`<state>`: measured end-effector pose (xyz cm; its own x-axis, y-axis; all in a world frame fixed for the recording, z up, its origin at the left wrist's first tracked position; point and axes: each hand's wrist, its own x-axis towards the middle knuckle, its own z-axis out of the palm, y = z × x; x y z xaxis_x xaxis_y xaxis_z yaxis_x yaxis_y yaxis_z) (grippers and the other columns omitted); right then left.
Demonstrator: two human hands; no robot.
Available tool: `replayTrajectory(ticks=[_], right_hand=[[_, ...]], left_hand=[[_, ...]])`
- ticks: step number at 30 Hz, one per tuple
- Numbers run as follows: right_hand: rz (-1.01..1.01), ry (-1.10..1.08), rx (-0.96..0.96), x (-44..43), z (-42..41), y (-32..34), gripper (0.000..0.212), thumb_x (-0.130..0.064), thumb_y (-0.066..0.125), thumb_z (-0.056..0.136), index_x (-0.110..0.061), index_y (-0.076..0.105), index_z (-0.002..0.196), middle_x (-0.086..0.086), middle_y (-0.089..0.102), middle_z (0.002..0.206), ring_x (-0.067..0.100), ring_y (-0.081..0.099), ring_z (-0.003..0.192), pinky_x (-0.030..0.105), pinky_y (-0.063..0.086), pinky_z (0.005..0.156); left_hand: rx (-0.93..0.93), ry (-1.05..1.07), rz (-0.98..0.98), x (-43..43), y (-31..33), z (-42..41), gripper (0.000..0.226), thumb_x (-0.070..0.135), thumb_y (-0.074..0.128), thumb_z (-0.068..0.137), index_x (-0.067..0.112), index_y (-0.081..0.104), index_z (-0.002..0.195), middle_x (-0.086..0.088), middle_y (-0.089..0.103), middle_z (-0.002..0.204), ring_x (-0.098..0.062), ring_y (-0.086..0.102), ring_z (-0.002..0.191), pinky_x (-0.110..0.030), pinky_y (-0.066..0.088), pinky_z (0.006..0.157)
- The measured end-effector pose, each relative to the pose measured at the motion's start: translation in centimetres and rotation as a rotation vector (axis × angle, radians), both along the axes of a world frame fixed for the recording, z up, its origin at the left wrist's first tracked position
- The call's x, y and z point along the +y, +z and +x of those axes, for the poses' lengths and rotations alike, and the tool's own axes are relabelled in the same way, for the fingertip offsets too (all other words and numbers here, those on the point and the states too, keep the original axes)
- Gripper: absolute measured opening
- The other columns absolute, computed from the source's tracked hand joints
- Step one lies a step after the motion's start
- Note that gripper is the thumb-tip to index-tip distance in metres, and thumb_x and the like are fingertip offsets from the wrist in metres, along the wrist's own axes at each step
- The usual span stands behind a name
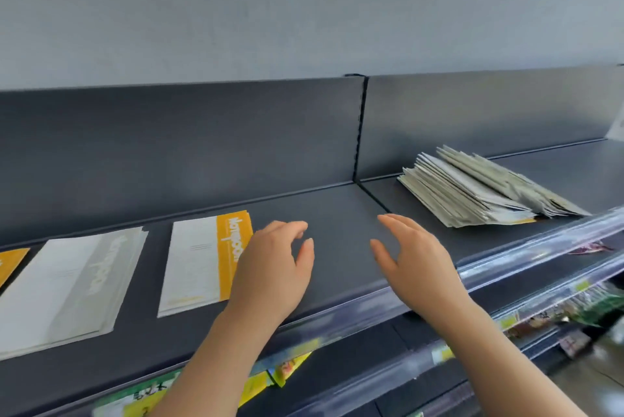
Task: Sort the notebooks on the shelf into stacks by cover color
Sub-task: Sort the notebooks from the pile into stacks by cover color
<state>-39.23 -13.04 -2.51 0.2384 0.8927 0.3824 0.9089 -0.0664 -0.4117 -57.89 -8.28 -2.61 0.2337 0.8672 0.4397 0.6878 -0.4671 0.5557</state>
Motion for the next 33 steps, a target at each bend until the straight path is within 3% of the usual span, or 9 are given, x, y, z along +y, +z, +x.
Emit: replayTrajectory(ticks=[7,11,14,17,21,25,33], right_hand=[[0.004,-0.053,0.045,-2.1,12.6,0.1,0.045,-0.032,0.051,0.094,-0.018,0.048,0.136,-0.006,0.049,0.139,0.012,0.045,0.126,0.024,0.035,0.102],[0.007,-0.105,0.094,-2.7,18.0,0.3,0.043,-0.032,0.052,0.093,-0.02,0.05,0.135,-0.007,0.051,0.136,0.013,0.05,0.12,0.023,0.037,0.096],[0.005,-0.157,0.13,-2.5,21.3,0.6,0.044,-0.033,0.052,0.094,-0.02,0.049,0.136,-0.006,0.05,0.138,0.014,0.056,0.109,0.024,0.039,0.093],[0.027,-0.207,0.144,-1.8,24.5,1.0,0.044,-0.033,0.051,0.094,-0.02,0.049,0.136,-0.005,0.051,0.139,0.015,0.053,0.116,0.025,0.038,0.095],[0.046,-0.258,0.181,-0.9,28.1,1.2,0.041,-0.032,0.052,0.094,-0.019,0.052,0.133,-0.004,0.053,0.136,0.016,0.049,0.124,0.022,0.036,0.094],[0.026,-0.314,0.19,0.1,31.7,1.0,0.042,-0.034,0.051,0.094,-0.02,0.051,0.134,-0.003,0.051,0.139,0.017,0.048,0.125,0.028,0.037,0.1],[-0.079,-0.325,0.235,4.0,41.2,-0.5,0.04,-0.032,0.045,0.097,-0.02,0.05,0.135,0.0,0.052,0.137,0.021,0.051,0.12,0.03,0.04,0.094]], left_hand=[[-0.135,-0.06,-0.066,-0.9,0.9,12.8,0.031,0.026,0.052,0.092,0.021,0.063,0.121,0.013,0.063,0.102,-0.01,0.057,0.096,-0.034,0.048,0.087],[-0.141,-0.113,-0.097,-0.7,1.5,18.3,0.029,0.025,0.051,0.093,0.02,0.064,0.119,0.012,0.065,0.097,-0.009,0.059,0.09,-0.033,0.05,0.085],[-0.139,-0.159,-0.097,-0.1,2.3,21.9,0.017,0.023,0.052,0.092,0.026,0.066,0.102,0.009,0.065,0.09,-0.012,0.06,0.084,-0.035,0.052,0.082],[-0.122,-0.212,-0.073,1.2,2.8,25.1,0.01,0.022,0.052,0.091,0.023,0.058,0.083,0.003,0.067,0.084,-0.017,0.061,0.081,-0.039,0.053,0.079],[-0.121,-0.273,-0.058,3.3,3.4,28.8,0.015,0.023,0.05,0.092,0.026,0.065,0.094,0.003,0.068,0.086,-0.017,0.061,0.085,-0.037,0.053,0.081],[-0.121,-0.309,-0.036,4.8,3.7,33.0,0.015,0.021,0.05,0.091,0.024,0.064,0.087,-0.001,0.067,0.084,-0.019,0.061,0.083,-0.035,0.051,0.078],[-0.081,-0.338,-0.016,6.8,4.1,41.7,0.013,0.014,0.046,0.092,0.023,0.045,0.081,-0.015,0.066,0.084,-0.029,0.061,0.08,-0.044,0.051,0.074]])
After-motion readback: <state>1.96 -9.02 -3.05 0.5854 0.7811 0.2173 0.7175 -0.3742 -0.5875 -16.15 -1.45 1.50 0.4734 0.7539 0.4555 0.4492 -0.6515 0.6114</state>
